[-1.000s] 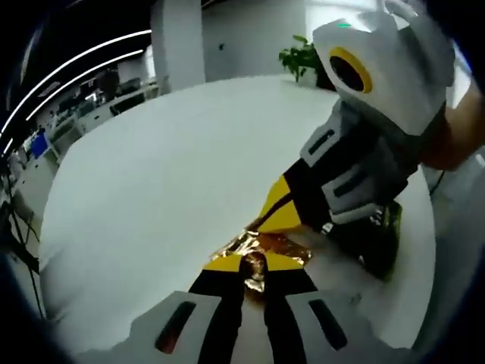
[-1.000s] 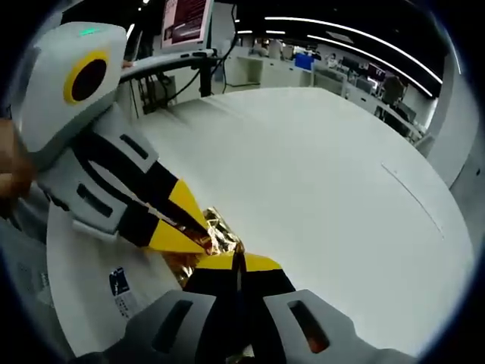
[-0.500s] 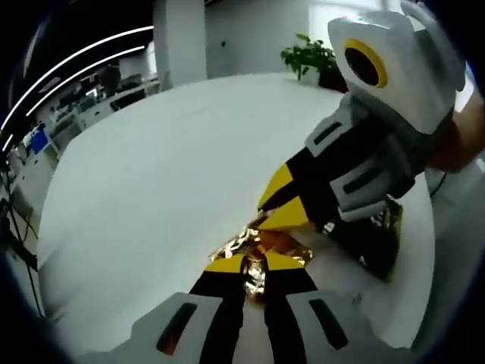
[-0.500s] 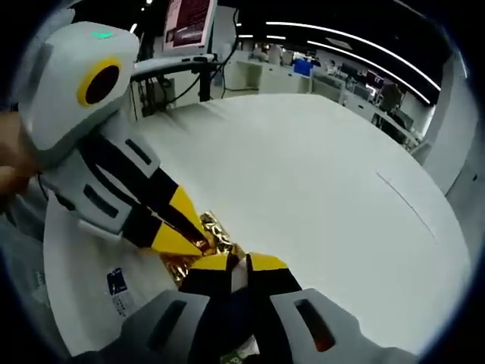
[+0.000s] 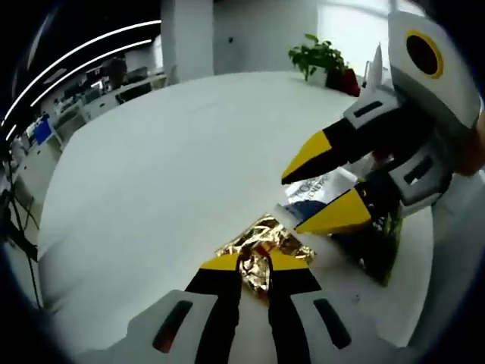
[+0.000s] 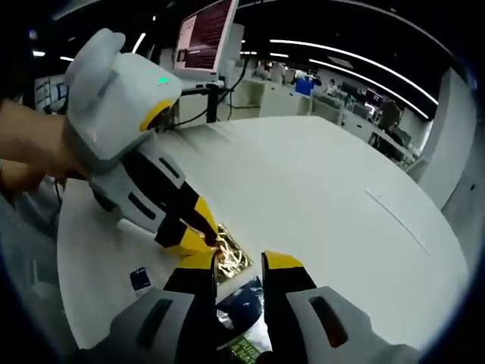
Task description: Arrange the skincare products in the storage area until every visible bottle or jar stands upright without overlapping.
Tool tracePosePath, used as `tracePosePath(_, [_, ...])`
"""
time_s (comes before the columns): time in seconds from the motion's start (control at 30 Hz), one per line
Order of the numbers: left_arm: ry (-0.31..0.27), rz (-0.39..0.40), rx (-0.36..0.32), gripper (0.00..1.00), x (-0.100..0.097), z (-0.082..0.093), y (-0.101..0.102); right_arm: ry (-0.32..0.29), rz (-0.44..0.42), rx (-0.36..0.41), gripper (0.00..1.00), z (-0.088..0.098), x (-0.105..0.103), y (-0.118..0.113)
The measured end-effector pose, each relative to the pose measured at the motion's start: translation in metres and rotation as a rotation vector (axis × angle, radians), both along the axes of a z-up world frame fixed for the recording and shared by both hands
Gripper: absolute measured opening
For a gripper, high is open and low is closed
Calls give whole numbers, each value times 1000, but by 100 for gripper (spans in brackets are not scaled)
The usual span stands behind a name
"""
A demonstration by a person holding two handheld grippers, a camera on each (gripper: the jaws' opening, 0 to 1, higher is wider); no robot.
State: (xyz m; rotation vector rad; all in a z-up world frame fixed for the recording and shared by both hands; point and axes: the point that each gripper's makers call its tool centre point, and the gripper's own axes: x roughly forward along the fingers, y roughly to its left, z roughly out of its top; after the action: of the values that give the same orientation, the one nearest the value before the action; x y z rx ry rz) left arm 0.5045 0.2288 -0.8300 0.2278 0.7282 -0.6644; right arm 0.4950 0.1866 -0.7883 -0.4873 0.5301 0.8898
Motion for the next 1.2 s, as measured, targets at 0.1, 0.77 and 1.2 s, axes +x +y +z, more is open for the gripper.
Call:
tracePosePath(0.1, [-2, 16, -26, 15, -2, 5, 0, -16, 7, 4, 24, 9, -5, -2])
tracePosePath(0.77, [7, 62, -135, 41, -76, 68, -13, -92, -14, 201, 45, 91, -78, -53])
tracePosePath(1.2, [-25, 65, -207, 67, -122, 105, -21, -69, -124, 249, 75, 111, -117, -120])
